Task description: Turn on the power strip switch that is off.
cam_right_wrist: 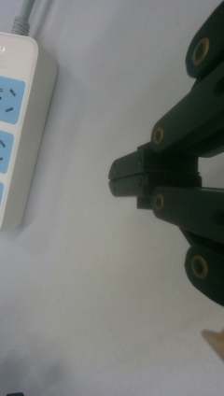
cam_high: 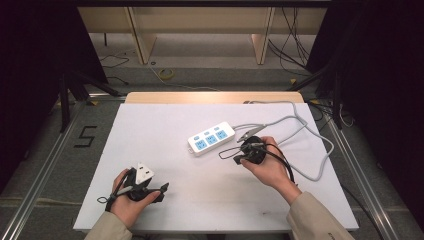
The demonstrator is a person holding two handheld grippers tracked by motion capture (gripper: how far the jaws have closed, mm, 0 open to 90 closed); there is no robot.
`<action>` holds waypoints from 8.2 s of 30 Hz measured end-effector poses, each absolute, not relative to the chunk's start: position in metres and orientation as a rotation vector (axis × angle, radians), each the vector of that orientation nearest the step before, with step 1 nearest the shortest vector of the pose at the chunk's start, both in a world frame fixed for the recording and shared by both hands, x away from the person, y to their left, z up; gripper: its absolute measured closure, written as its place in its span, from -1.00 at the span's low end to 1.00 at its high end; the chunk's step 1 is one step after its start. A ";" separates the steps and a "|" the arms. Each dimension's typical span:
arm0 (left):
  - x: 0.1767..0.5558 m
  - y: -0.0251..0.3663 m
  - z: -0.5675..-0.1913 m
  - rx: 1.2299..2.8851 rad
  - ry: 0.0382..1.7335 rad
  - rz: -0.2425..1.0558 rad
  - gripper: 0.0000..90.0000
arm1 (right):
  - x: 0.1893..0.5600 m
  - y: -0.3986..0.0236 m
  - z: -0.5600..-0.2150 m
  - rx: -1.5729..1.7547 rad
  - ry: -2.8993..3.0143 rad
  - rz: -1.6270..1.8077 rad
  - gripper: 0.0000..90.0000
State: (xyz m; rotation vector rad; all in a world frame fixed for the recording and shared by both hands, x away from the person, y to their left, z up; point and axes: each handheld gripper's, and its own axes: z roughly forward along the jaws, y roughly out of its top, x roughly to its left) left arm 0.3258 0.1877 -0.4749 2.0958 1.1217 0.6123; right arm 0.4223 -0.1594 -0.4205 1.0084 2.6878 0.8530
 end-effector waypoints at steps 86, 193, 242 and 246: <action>0.325 0.188 -0.474 2.081 1.127 0.623 -0.52 | 0.492 -0.068 -0.404 0.977 2.800 0.725 1.00; 0.324 0.189 -0.473 2.083 1.113 0.628 -0.51 | 0.549 -0.010 -0.424 1.065 2.797 0.611 1.00; 0.325 0.189 -0.473 2.085 1.111 0.626 -0.51 | 0.550 0.000 -0.434 1.090 2.793 0.515 1.00; 0.324 0.188 -0.473 2.088 1.107 0.628 -0.51 | 0.550 0.000 -0.434 1.110 2.792 0.518 1.00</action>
